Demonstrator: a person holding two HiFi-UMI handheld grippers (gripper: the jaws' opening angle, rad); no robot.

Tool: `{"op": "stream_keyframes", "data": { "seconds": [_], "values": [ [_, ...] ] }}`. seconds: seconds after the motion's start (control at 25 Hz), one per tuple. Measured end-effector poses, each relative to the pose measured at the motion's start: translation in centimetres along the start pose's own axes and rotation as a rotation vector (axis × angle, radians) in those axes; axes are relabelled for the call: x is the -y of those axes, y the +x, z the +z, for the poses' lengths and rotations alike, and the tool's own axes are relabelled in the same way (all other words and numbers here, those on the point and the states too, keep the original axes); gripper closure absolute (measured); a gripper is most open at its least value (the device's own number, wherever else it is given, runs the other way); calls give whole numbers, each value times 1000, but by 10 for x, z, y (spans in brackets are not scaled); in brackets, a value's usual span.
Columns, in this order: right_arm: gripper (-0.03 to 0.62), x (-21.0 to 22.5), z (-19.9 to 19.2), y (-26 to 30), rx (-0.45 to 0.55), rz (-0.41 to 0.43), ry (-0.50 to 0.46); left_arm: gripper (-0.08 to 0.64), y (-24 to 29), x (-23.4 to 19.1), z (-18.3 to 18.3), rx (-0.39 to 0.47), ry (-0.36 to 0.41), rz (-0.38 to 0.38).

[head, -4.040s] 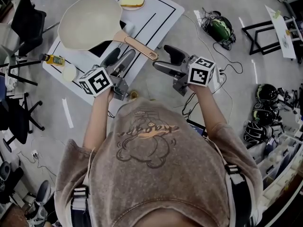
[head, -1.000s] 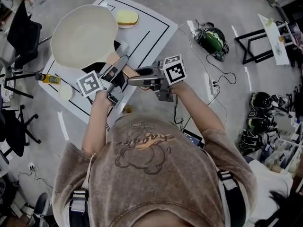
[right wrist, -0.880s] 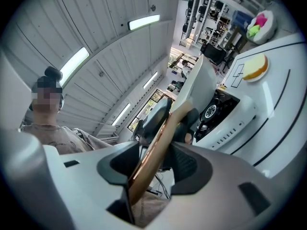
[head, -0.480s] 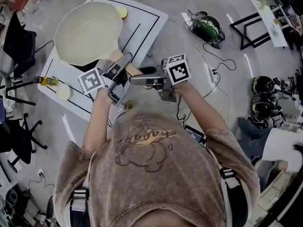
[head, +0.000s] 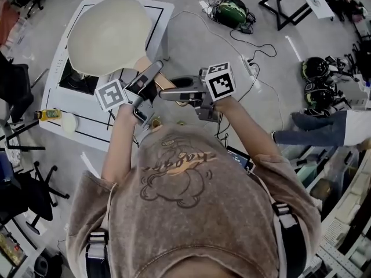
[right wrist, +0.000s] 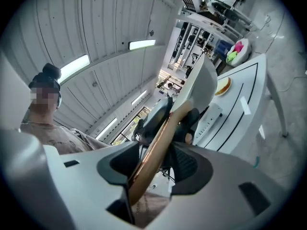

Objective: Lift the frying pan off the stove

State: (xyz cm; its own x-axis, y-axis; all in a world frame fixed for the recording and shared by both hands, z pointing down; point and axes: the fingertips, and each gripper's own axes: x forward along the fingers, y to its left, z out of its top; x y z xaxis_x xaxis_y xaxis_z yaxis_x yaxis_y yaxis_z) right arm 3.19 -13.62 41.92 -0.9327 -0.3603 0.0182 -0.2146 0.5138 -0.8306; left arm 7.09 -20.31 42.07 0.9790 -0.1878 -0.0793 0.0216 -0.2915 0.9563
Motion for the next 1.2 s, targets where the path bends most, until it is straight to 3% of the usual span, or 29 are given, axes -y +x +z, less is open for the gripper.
{"op": "stream_keyframes", "data": {
  "seconds": [0.4,0.8,1.2],
  "values": [
    [399,-15,-19,-54,171,-125,-5,362,45,17,-59,-194,-16,-66],
    [390,-14,-45,-74,329,-231,-8,360,61,14,-105,-440,-4,-110],
    [391,-4,-48,-78,433,-275,57,360,67,6,-116,-532,-48,-125]
  ]
}}
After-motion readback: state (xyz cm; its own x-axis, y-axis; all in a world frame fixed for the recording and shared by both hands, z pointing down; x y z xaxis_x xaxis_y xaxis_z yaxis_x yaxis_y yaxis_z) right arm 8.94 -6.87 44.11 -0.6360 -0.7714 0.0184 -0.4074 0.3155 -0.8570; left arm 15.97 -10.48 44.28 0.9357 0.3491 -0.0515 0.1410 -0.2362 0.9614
